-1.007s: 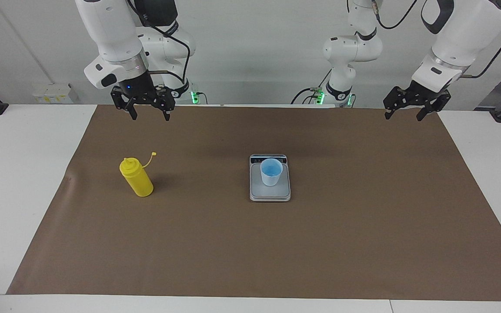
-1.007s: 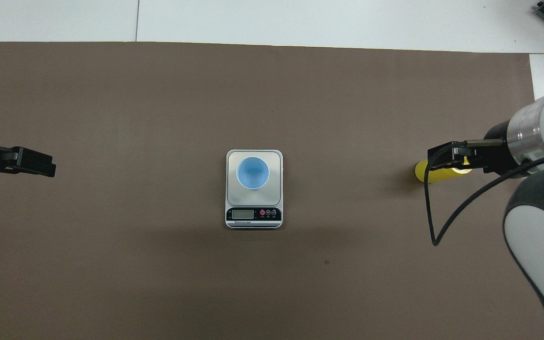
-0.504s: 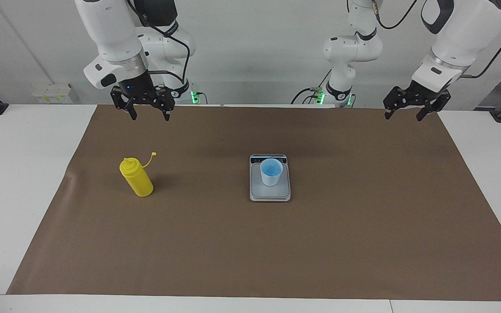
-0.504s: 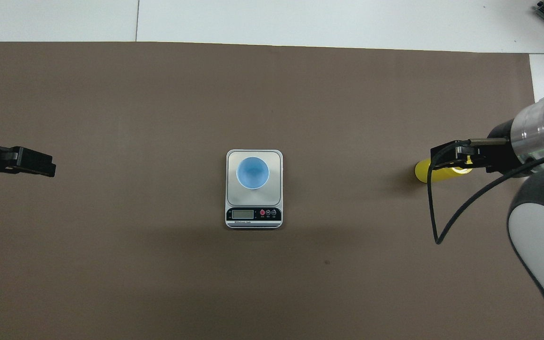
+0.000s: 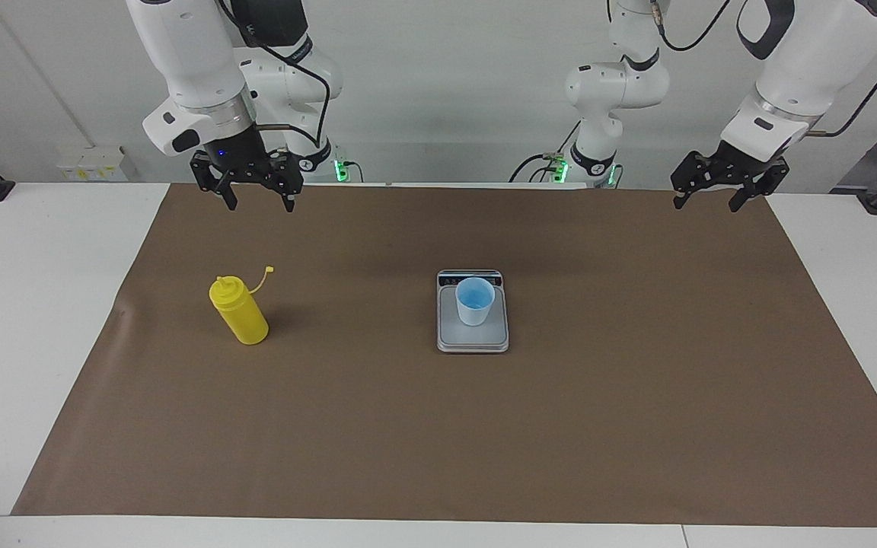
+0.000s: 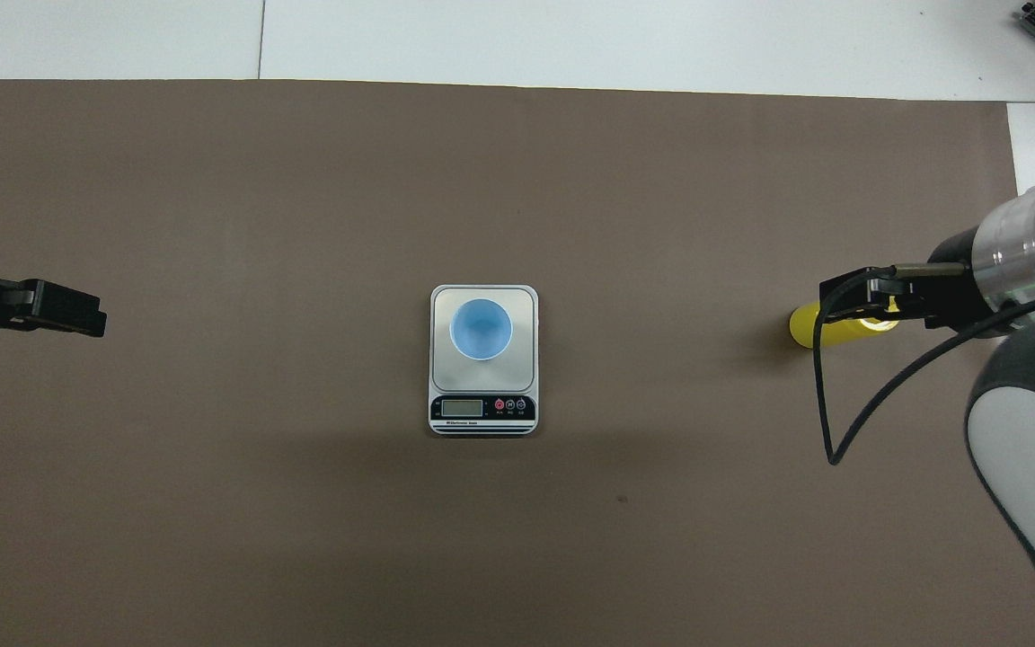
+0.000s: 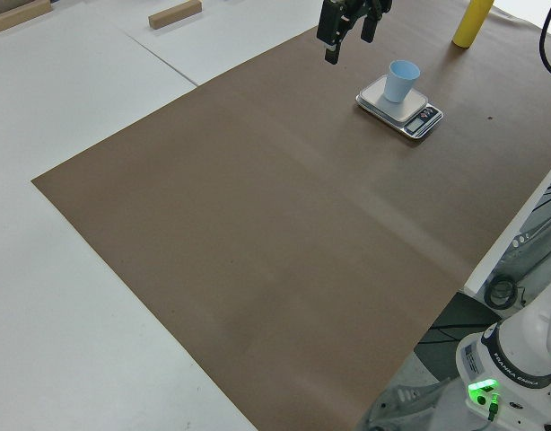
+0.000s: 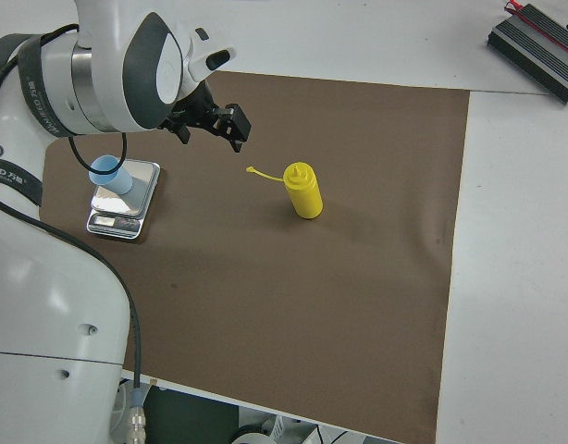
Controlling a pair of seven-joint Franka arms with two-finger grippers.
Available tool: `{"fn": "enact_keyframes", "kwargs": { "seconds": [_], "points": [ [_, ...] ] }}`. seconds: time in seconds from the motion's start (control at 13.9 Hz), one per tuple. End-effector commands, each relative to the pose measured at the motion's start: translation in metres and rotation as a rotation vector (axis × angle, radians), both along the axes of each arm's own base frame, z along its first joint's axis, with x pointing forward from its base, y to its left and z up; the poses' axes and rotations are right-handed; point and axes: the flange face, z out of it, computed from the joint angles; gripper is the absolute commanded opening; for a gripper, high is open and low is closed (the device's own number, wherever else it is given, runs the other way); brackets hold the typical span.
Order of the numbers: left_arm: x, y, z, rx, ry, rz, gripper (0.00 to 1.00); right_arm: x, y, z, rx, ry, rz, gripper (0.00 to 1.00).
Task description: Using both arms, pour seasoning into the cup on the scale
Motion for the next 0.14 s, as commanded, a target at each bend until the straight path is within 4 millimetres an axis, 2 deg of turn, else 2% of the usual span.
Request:
{"fn": "enact_keyframes", "kwargs": {
  "seconds": [0.0,0.07],
  "points": [
    [-0.0075,0.0037,0.002,0.013,0.006,-0.005,1.0,-0.0044,-0.005,0.0019,0.014,-0.011,-0.014,1.0],
    [-0.0079,0.0037,0.0028,0.013,0.005,-0.005,1.0,-0.0041,-0.0075,0.0019,0.014,-0.011,-0.022,1.0]
  ]
}}
